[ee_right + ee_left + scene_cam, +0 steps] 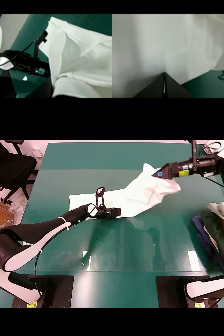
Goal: Fold the shirts.
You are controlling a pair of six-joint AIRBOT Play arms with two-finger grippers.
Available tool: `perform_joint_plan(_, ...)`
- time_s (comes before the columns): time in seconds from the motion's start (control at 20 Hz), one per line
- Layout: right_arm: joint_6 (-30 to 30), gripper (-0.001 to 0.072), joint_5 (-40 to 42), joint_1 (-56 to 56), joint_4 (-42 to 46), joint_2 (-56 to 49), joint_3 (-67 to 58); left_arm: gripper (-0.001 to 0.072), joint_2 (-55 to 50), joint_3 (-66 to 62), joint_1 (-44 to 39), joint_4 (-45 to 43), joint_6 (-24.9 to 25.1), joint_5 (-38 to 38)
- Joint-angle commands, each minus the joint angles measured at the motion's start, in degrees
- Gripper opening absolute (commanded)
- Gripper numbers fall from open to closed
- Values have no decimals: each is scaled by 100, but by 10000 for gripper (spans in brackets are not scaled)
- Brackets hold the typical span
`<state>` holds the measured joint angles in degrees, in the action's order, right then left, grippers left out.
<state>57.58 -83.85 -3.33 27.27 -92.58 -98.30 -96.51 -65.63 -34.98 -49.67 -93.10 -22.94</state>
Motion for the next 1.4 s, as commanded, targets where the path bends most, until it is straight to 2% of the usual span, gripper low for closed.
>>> perform_joint_plan(0.0,157,24,332,599,-66,-70,-442,21,-4,4,-4,-2,7,-28)
perform_joint_plan(0.25,367,24,603,1307,-57,-459,-1010,21,-4,4,-4,-2,9,-205)
perform_joint_plan(0.65,734,25,903,2107,-13,-981,-1040,21,-4,4,-4,-9,15,-273)
perform_joint_plan(0.75,979,24,966,2225,-9,-1086,-1040,21,-2,4,-4,-66,76,-332)
perform_joint_plan(0.85,1143,25,1049,2267,48,-1156,-1040,21,-2,4,-2,-146,125,-487)
perform_joint_plan(1.0,1403,25,1226,2293,603,-1165,-1040,21,0,4,2,-175,380,-986)
perform_joint_plan(1.15,1456,25,1292,2227,802,-1165,-1040,18,149,35,15,-669,-83,-1029)
perform_joint_plan(1.25,1591,25,1290,2142,837,-1147,-1040,18,358,33,44,-1381,-470,-1060)
perform_joint_plan(1.35,1598,24,1342,2041,835,-1097,-1043,18,560,35,129,-1932,-535,-1410)
